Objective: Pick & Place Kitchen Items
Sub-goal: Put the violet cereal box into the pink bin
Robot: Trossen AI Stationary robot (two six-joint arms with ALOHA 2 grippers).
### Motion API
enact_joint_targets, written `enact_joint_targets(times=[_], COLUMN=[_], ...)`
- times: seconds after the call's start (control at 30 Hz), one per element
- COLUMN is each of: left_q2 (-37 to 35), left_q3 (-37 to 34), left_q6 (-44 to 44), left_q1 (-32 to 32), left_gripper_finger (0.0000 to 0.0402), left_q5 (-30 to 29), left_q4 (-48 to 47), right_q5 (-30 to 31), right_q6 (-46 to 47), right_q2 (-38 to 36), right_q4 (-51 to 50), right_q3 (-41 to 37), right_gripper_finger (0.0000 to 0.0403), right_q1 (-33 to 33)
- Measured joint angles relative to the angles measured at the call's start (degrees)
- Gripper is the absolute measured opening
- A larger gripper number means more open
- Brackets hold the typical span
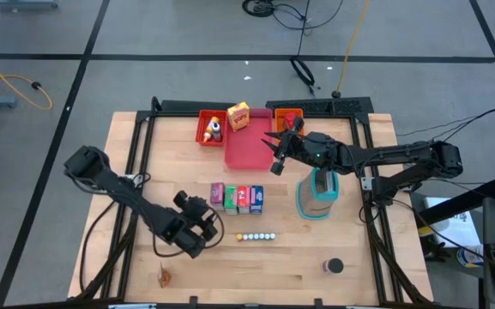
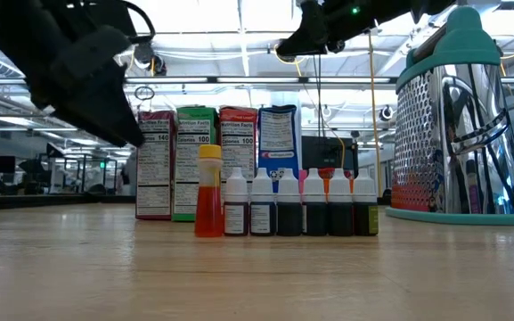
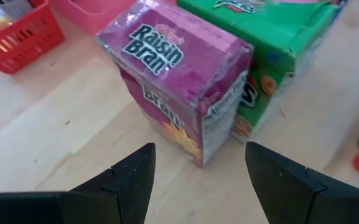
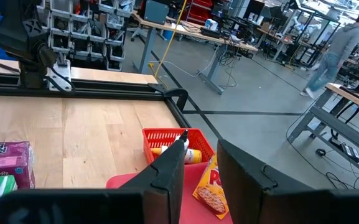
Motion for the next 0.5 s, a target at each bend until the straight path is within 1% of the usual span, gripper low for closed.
enact_joint_targets(times=[0.2, 0.37, 0.5], left_q2=[1.7, 2.0, 2.0], left_q3=[0.0, 0.0, 0.0], left_q6=[-2.9, -2.9, -4.1], left_q1=[0.0, 0.1, 0.1], left_gripper_finger=[0.025, 0.025, 0.025], left_q5=[-4.0, -6.2, -10.1], left_q4=[0.2, 0.8, 1.0], right_q5=[0.0, 0.0, 0.0], right_q6=[0.0, 0.0, 0.0], right_q2=[0.0, 0.0, 0.0], right_q4=[0.0, 0.0, 0.0], right_q3=[0.0, 0.0, 0.0], right_gripper_finger=[0.0089, 0.0089, 0.0089], right_q1=[0.0, 0.0, 0.0])
